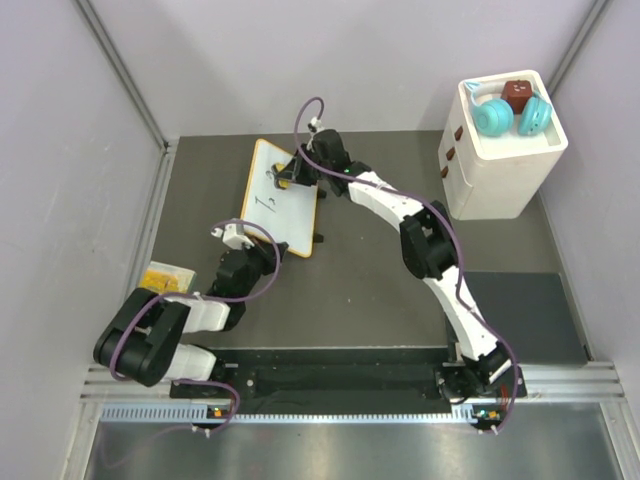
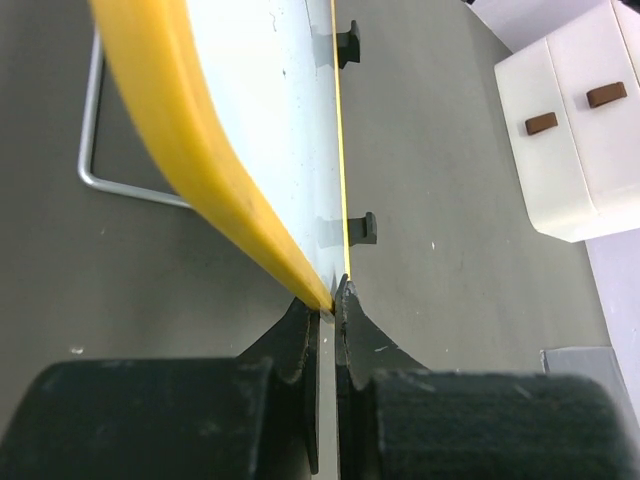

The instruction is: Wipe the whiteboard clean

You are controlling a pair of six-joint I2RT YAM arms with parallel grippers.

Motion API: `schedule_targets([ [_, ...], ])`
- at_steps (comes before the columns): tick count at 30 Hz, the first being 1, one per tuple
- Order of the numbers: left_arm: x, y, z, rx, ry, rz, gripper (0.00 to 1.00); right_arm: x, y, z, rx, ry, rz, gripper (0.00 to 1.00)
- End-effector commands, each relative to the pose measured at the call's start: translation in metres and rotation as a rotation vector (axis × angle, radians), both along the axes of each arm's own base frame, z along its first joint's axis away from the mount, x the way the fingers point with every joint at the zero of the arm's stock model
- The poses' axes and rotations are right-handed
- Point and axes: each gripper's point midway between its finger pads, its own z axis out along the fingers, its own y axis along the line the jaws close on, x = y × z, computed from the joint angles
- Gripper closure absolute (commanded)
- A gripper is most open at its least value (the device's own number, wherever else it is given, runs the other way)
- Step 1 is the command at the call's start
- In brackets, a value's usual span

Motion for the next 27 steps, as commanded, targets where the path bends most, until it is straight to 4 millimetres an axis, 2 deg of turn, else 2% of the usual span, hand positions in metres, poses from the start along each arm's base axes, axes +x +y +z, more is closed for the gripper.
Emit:
schedule_targets([
  [1, -0.023, -0.002, -0.029, 0.127, 0.077, -0.079, 1.0, 0.011, -0.002, -0.037, -0.005, 0.06, -0.042, 1.0],
  [7, -0.024, -0.008, -0.027, 0.123, 0.075, -0.116, 1.0, 0.009, -0.024, -0.069, -0.082, 0.113, -0.068, 1.0],
  [9, -0.023, -0.01, -0.027, 0.123, 0.071, -0.125, 1.0, 0.004, -0.024, -0.064, -0.079, 0.103, -0.048, 1.0],
  [10, -0.023, -0.01, -0.028, 0.123, 0.074, -0.128, 1.0, -0.003, -0.024, -0.07, -0.085, 0.117, -0.034, 1.0],
  [11, -0.023, -0.012, -0.028, 0.124, 0.073, -0.136, 1.0, -0.008, -0.022, -0.068, -0.078, 0.116, -0.018, 1.0],
  [12, -0.023, -0.013, -0.027, 0.122, 0.072, -0.14, 1.0, -0.011, -0.02, -0.056, -0.063, 0.101, -0.008, 1.0],
  [13, -0.023, -0.013, -0.028, 0.125, 0.074, -0.144, 1.0, -0.018, -0.018, -0.06, -0.073, 0.104, 0.009, 1.0],
  [17, -0.023, -0.015, -0.029, 0.125, 0.071, -0.157, 1.0, -0.048, 0.004, -0.037, -0.082, 0.053, 0.093, 1.0],
  [22, -0.024, -0.015, -0.028, 0.124, 0.066, -0.159, 1.0, -0.081, 0.023, -0.011, -0.086, 0.02, 0.175, 1.0],
  [27, -0.024, -0.016, -0.028, 0.126, 0.065, -0.164, 1.0, -0.115, 0.034, -0.001, -0.099, 0.024, 0.247, 1.0],
])
